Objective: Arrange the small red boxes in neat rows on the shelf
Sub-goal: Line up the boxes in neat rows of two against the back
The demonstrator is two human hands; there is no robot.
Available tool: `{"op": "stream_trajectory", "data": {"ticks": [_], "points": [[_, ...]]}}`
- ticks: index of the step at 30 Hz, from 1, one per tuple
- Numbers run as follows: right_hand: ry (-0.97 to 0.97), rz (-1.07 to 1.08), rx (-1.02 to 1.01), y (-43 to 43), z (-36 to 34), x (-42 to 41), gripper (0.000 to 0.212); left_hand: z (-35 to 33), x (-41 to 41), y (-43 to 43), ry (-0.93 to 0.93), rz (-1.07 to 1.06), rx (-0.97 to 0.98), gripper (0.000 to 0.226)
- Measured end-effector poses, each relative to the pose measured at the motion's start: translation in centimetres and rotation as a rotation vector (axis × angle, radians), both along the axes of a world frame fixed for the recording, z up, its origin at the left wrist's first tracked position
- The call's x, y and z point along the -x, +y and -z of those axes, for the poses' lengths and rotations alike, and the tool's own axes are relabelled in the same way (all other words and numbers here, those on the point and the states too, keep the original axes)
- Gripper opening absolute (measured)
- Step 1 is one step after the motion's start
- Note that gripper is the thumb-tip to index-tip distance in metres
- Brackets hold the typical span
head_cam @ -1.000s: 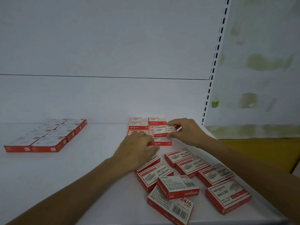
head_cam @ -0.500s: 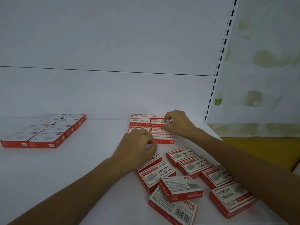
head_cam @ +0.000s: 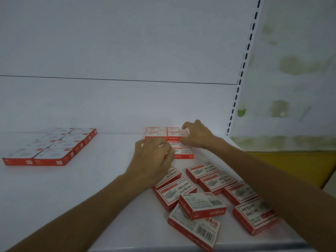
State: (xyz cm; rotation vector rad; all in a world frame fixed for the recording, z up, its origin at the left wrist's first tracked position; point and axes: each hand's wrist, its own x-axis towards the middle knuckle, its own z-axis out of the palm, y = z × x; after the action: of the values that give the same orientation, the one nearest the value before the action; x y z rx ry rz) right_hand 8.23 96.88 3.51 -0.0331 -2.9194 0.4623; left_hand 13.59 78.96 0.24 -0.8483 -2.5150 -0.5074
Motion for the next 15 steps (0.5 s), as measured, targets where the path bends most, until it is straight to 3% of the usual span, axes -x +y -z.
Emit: {"op": "stream_trajectory", "data": {"ticks": [3,5,9,15], "points": [[0.084,-0.055,0.056,-0.1,-1.1,-1.8,0.048,-1.0,-0.3,-0.9,0.069,0.074,-0.019,0.027],[0.102,-0.128,0.06,-0.1,-1.6,-3.3,0.038,-1.9,-0.5,-1.7,-0.04,0.109,-0.099,0.027],[-0.028,-0.276,0.034,-0.8,-1.1,-6.2,0.023,-2.0,-0.9,-4.2,-0.219,0.115,-0.036,0.015],[-0.131,-0.403,0.04,-3.2,-0.5,-9.4,0.032,-0.9,-2.5,-5.3,-0.345,0.124,0.102,0.036]]}}
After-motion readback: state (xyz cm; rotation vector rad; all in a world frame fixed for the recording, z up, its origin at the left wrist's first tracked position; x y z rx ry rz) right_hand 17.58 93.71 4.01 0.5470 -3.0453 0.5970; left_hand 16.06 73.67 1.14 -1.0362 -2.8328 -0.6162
